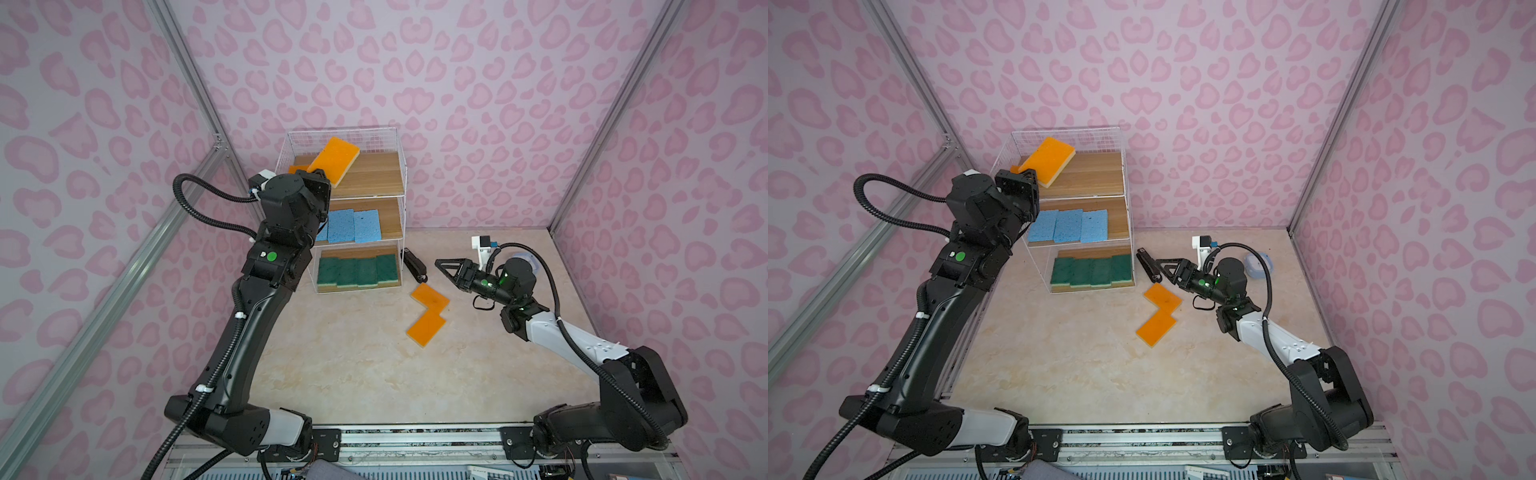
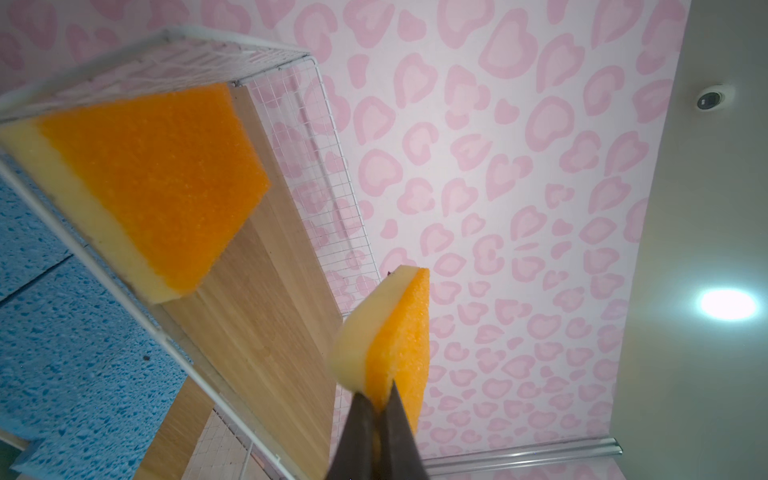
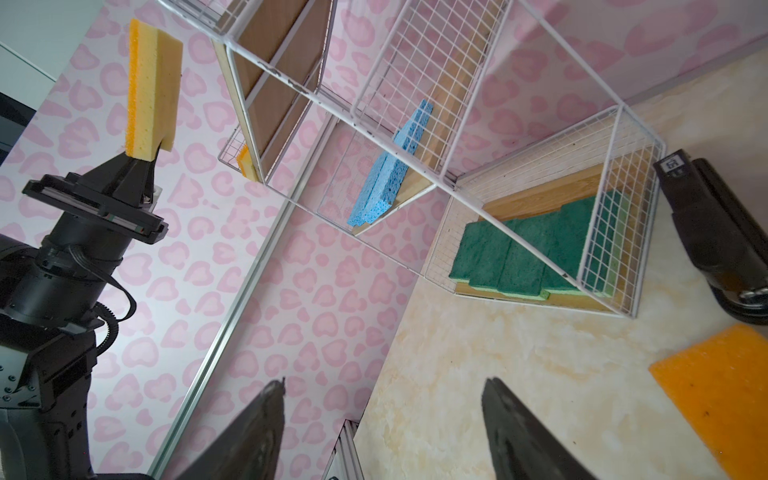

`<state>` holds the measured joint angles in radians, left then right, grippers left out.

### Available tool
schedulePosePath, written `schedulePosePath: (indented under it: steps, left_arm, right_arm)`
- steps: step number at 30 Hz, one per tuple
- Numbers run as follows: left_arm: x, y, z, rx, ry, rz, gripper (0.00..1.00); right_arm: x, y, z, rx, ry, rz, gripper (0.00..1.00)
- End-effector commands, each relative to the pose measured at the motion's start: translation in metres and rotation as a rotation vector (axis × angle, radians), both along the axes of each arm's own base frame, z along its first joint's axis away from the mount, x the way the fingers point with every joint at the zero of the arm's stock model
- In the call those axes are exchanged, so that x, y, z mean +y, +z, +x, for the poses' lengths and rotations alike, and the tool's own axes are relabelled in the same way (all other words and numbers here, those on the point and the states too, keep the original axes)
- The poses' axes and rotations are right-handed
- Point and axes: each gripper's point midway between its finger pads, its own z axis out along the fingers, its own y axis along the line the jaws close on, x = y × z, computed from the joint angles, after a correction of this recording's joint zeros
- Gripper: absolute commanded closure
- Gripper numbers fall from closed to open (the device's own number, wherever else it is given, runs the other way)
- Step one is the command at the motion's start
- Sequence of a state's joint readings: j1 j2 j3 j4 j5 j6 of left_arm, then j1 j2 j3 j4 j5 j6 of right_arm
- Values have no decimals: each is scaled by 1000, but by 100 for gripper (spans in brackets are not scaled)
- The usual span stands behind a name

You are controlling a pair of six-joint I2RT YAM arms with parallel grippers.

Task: Place and organize the cleaning sponges onto the shelf
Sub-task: 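Raise the orange sponge with the left gripper onto the top shelf while the right withdraws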

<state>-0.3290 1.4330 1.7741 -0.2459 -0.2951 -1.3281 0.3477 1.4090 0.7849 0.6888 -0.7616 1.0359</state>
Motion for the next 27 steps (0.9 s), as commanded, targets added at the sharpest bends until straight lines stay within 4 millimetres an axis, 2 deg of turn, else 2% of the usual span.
schedulePosePath:
  steps: [1, 12, 15, 25, 27]
  left_arm:
    - [5, -4, 8, 15, 67, -17, 97]
    - [-1, -24, 13, 48, 222, -68, 97]
    - [0, -24, 10, 40, 271, -90, 97]
    - [-1, -29, 19, 39, 326, -97, 97]
    - [-2, -29, 22, 38, 324, -92, 92]
  right_arm:
    - [-3, 5, 0, -25, 15, 21, 24]
    - [-6, -4, 6, 0, 12, 50, 24]
    - [-7, -5, 5, 2, 14, 51, 24]
    - [-10, -4, 2, 2, 11, 51, 24]
    - [-11, -3, 1, 0, 9, 50, 24]
